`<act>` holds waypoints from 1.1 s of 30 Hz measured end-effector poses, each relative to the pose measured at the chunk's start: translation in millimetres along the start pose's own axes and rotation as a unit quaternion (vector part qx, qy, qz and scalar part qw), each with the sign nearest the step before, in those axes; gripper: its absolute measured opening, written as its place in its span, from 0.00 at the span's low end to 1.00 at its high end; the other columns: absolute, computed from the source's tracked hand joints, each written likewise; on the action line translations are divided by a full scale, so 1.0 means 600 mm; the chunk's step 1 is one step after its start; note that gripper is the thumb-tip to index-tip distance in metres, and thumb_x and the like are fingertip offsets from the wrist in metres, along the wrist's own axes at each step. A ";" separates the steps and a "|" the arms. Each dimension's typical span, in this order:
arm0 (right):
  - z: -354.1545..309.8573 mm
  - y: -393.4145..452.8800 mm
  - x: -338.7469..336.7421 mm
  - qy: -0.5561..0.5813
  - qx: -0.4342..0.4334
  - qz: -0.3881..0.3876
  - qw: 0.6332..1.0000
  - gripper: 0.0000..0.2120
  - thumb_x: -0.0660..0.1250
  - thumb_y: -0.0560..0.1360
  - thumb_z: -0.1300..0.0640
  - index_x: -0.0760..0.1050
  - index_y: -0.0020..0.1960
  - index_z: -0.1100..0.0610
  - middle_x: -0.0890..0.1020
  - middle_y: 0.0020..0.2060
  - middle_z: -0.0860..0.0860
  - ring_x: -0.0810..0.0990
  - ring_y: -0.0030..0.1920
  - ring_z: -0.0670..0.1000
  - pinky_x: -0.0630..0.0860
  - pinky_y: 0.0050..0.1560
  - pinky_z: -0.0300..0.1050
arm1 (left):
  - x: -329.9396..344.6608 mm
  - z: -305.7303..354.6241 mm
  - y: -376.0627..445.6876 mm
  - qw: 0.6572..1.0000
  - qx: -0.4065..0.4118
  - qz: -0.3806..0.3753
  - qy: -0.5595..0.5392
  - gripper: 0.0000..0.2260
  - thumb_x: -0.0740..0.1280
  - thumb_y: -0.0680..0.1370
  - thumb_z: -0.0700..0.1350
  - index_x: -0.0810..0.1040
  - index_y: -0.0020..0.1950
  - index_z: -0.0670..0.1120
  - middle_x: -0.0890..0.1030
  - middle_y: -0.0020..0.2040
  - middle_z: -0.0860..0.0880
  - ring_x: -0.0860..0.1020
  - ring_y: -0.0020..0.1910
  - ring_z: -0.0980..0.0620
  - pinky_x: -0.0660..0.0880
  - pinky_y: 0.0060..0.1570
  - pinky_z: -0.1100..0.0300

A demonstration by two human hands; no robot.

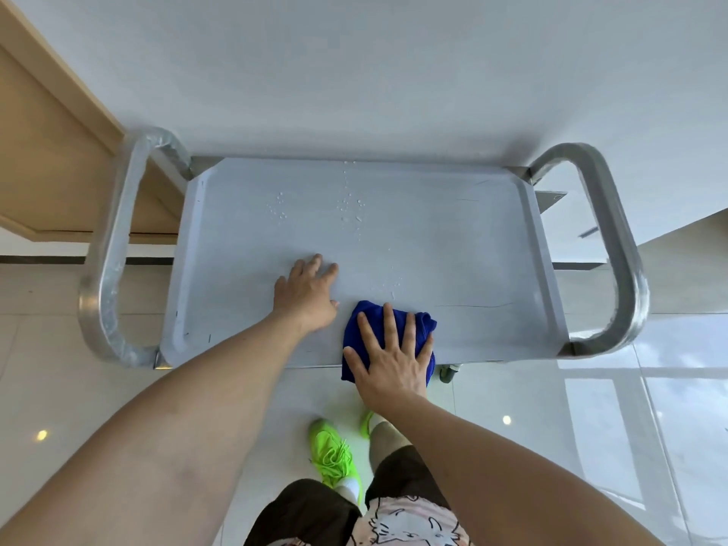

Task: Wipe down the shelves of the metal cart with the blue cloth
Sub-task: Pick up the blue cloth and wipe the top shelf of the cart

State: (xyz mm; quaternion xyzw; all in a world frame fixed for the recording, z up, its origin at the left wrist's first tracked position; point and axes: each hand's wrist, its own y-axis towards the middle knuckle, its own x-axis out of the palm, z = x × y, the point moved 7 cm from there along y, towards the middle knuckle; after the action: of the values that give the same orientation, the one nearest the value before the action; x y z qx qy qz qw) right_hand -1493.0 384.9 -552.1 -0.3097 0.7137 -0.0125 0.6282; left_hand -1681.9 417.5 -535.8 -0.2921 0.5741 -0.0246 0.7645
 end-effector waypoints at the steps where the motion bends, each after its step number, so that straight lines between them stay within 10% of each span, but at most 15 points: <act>1: 0.000 0.006 -0.003 -0.001 -0.001 0.002 1.000 0.31 0.36 0.76 0.27 0.33 0.76 0.32 0.36 0.80 0.45 0.26 0.75 0.56 0.24 0.68 0.65 | -0.001 -0.002 0.001 1.000 0.005 -0.003 0.004 0.30 0.62 0.78 0.55 0.53 0.78 0.57 0.48 0.81 0.50 0.49 0.78 0.45 0.60 0.71 0.42; 14: -0.027 0.181 -0.065 -0.037 -0.049 0.045 0.997 0.32 0.41 0.77 0.28 0.40 0.78 0.34 0.44 0.81 0.48 0.35 0.78 0.60 0.31 0.71 0.67 | -0.023 0.007 0.022 0.999 0.015 0.008 0.042 0.26 0.68 0.71 0.55 0.65 0.66 0.56 0.62 0.67 0.51 0.65 0.63 0.45 0.68 0.48 0.48; 33: -0.074 0.446 -0.161 -0.032 -0.019 0.089 0.995 0.33 0.37 0.76 0.29 0.40 0.79 0.38 0.43 0.81 0.49 0.38 0.79 0.60 0.32 0.72 0.68 | -0.001 -0.006 0.014 0.999 -0.015 0.045 -0.012 0.35 0.69 0.72 0.53 0.53 0.73 0.57 0.55 0.77 0.54 0.56 0.74 0.45 0.62 0.62 0.45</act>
State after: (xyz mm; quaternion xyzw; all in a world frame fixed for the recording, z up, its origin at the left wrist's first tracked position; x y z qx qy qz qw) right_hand -1645.6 628.9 -565.9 -0.2572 0.7177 0.0670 0.6436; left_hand -1687.6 423.2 -540.1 -0.2782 0.5780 0.0218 0.7669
